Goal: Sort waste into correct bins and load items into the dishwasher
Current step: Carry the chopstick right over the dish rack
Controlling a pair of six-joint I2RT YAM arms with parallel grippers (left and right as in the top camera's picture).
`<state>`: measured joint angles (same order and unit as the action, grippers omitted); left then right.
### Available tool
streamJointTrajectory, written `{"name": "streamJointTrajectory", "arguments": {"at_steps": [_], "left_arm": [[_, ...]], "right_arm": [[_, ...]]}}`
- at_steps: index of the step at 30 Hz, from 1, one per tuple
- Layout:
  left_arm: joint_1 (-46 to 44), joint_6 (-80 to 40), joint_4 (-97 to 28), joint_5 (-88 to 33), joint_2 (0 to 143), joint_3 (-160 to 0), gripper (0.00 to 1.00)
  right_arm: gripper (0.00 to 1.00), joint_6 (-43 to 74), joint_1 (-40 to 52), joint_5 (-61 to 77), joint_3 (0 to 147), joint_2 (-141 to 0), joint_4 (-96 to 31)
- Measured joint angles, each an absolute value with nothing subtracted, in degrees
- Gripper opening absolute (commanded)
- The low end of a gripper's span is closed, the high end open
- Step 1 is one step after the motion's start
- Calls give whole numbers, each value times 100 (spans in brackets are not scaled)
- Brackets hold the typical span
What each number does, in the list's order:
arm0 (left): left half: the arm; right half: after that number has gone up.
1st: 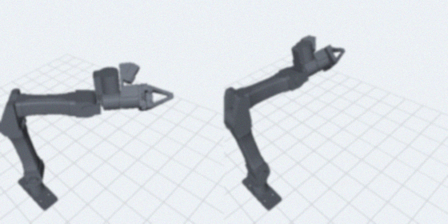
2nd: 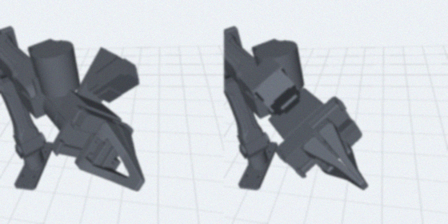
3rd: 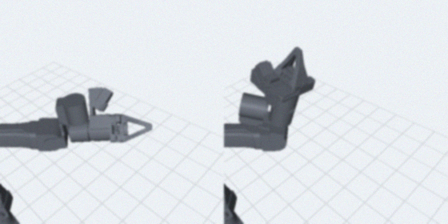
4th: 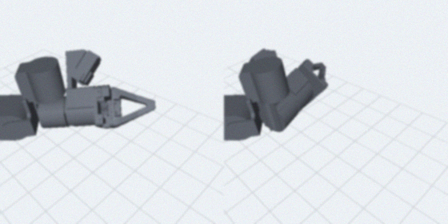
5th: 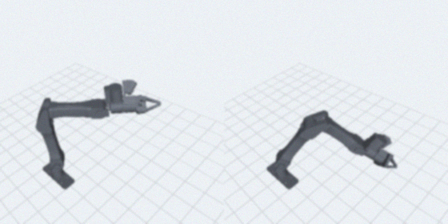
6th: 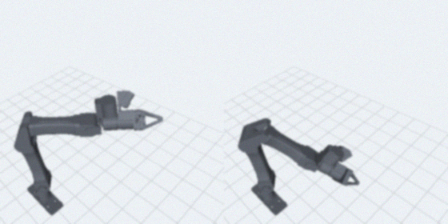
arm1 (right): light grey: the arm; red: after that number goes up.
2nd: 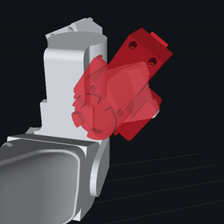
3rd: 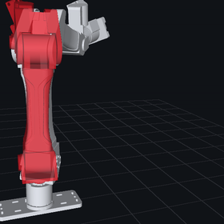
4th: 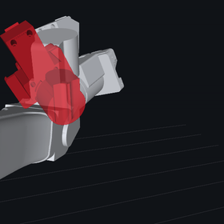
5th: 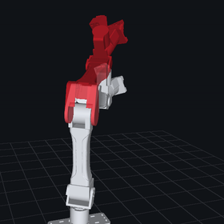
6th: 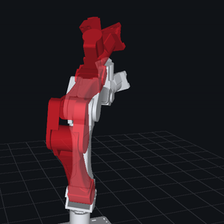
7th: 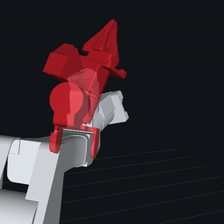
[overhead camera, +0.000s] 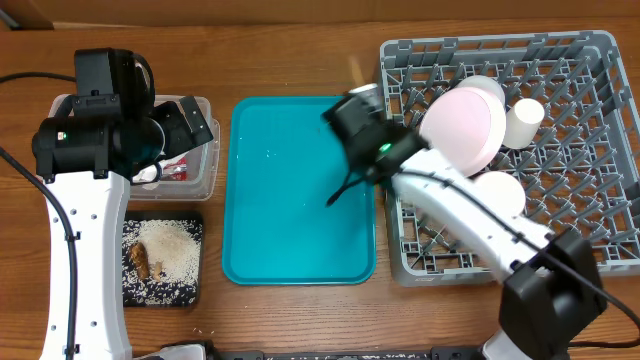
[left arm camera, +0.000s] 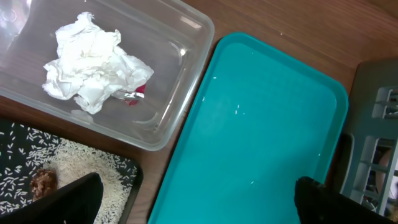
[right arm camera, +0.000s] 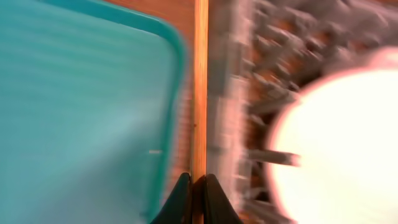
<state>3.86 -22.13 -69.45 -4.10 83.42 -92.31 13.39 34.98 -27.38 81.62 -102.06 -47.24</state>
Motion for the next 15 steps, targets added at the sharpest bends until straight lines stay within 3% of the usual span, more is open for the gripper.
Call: {"name": "streamJointTrajectory", "arguments": {"at_steps": [9, 15], "left_arm": [[386, -2213, -6945, -410, 8342, -9231, 100], [386, -2213, -6945, -410, 8342, -9231, 100]], "right_arm": [[4, 1299, 2521, -2051, 8162, -10206, -5216], [4, 1048, 2399, -1826, 8162, -10206, -5271]]}}
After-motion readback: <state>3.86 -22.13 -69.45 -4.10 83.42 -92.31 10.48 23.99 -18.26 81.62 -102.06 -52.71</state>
